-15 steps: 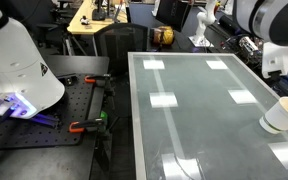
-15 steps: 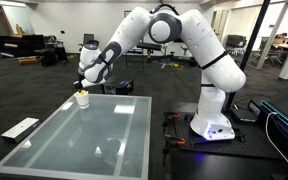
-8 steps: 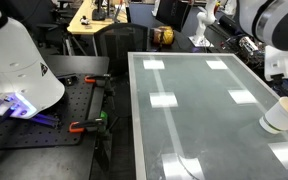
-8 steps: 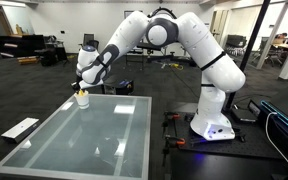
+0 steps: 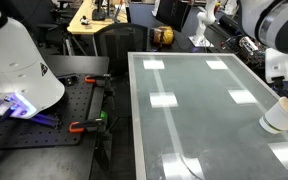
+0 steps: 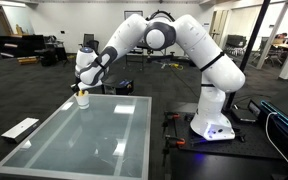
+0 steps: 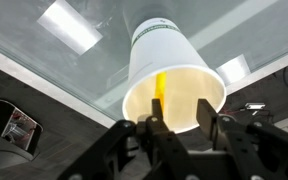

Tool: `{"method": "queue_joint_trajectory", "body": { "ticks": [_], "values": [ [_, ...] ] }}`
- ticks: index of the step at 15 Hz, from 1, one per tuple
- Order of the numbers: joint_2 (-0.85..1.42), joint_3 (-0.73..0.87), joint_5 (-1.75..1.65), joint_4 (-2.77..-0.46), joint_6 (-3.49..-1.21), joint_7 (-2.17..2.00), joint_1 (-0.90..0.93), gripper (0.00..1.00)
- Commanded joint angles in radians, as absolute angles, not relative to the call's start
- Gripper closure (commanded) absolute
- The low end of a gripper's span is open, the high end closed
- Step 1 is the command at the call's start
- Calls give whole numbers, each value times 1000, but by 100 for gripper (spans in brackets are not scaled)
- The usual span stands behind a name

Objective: Take the pen out of the cup and put it on the table

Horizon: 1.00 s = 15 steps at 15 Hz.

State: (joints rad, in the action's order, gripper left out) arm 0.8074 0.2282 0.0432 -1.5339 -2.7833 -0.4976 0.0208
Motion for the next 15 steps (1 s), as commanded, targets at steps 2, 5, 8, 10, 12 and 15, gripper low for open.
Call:
{"method": "queue_joint_trajectory", "body": {
  "ticks": [2, 5, 8, 10, 12, 15],
  "values": [
    [836, 220, 63, -1475, -2735, -467, 8, 57],
    [850, 226, 59, -1461, -2731, -471, 12, 57],
    [864, 230, 57, -1450, -2727, -474, 15, 59],
    [872, 232, 56, -1442, -2725, -476, 17, 59],
    [875, 236, 54, -1441, -2725, -477, 20, 60],
    [871, 241, 51, -1445, -2727, -480, 24, 59]
  ]
}}
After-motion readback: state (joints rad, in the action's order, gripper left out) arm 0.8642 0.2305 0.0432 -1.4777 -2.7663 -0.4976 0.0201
